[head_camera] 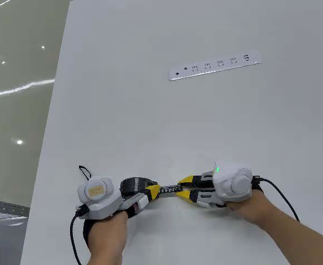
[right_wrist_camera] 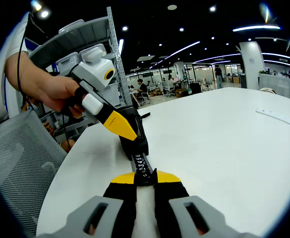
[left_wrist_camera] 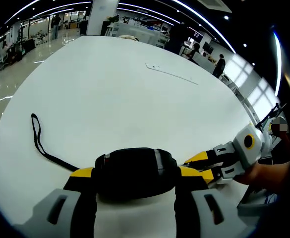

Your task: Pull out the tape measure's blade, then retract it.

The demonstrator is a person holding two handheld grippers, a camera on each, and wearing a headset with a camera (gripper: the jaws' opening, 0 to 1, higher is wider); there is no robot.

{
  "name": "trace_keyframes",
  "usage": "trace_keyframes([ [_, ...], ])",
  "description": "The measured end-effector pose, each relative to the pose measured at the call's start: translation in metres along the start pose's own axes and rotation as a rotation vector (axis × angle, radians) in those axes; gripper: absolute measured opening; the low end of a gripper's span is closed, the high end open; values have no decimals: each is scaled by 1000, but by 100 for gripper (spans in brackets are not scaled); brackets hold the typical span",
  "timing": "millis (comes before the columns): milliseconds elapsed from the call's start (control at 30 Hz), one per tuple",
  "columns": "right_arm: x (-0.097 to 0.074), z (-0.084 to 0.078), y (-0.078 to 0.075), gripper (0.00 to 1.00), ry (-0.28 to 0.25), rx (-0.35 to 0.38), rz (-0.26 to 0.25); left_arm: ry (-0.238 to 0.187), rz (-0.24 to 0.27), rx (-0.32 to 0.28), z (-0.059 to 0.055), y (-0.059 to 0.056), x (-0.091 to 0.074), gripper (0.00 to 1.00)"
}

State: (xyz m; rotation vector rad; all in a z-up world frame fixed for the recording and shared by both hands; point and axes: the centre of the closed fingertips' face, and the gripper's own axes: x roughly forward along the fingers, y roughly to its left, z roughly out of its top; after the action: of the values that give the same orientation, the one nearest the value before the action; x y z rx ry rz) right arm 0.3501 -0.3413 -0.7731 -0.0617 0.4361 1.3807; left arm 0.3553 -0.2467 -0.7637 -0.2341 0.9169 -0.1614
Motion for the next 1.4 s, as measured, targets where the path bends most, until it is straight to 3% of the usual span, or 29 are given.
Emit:
trace_keyframes([
  [200, 1, -1, 1, 11, 8, -10, 18, 2, -2, 3, 0, 0, 0, 60],
  [600, 1, 0, -4, 12, 0, -11, -21, -13, -1, -35, 0, 1, 0, 62],
  [967, 1, 0, -6, 12, -3, -9, -28, -8, 5, 17, 0, 0, -1, 62],
  [1400, 1, 0, -6, 12, -9, -10, -40, -3, 7, 2, 1, 1, -4, 62],
])
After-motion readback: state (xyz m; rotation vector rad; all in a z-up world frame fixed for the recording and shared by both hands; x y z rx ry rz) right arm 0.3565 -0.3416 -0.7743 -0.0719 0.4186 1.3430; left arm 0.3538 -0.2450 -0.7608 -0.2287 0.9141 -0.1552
